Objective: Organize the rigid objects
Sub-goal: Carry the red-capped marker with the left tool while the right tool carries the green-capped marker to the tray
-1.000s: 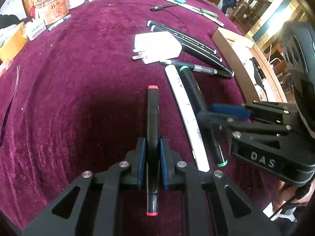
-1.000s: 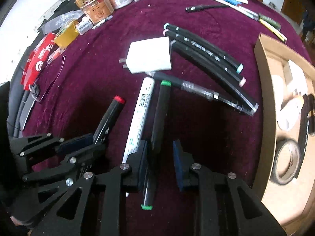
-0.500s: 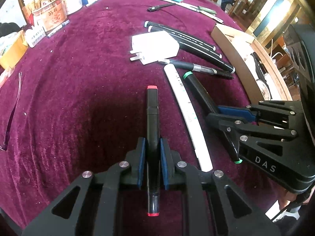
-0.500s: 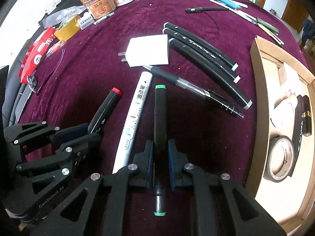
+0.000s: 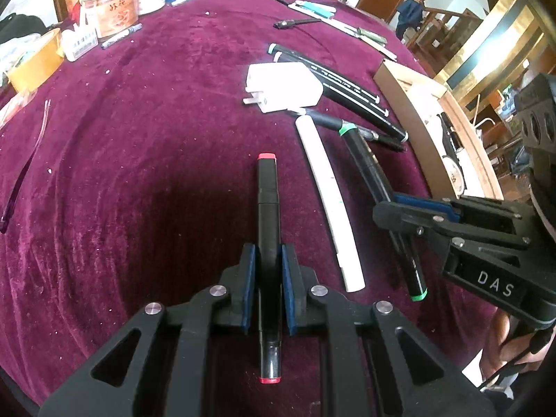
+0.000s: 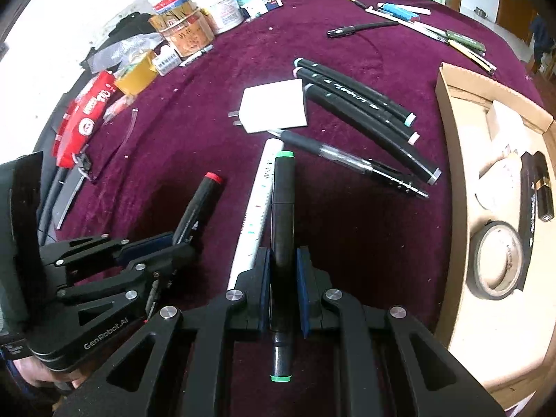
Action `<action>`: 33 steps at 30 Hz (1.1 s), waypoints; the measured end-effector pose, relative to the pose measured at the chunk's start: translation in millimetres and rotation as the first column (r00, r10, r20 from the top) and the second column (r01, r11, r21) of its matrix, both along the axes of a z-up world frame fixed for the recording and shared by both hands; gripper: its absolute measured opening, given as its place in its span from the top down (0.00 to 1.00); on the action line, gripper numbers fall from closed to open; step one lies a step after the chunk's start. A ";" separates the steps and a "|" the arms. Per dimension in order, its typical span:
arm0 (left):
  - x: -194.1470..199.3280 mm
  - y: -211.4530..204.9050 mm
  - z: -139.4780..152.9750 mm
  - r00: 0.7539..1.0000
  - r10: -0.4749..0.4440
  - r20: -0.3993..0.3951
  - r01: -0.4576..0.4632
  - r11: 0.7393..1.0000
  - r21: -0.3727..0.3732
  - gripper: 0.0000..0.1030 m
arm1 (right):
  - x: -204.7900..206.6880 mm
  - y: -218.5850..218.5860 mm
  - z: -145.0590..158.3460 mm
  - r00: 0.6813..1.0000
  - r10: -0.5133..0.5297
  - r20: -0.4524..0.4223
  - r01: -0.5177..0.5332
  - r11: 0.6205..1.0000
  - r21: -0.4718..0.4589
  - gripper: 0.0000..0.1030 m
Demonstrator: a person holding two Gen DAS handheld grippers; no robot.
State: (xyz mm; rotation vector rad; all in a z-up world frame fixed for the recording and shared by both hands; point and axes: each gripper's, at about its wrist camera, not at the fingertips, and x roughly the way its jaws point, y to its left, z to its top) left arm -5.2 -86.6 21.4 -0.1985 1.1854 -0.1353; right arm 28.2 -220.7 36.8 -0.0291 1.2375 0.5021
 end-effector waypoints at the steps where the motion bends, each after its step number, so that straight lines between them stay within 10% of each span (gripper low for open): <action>1: 0.0 -0.1 1.4 1.000 0.000 0.003 0.000 1.000 -0.001 0.88 | -1.0 0.3 0.4 1.000 0.007 -0.005 -0.007 1.000 0.009 0.88; 14: 0.5 -18.8 32.9 0.998 -0.031 0.052 0.032 0.999 -0.022 0.88 | -1.8 -18.3 22.7 0.999 -0.033 0.006 0.033 0.993 0.115 0.87; 33: 45.7 -139.7 68.0 0.980 -0.188 0.068 0.195 0.974 -0.112 0.88 | 22.5 -177.0 50.9 0.935 -0.353 0.031 0.342 0.922 0.184 0.87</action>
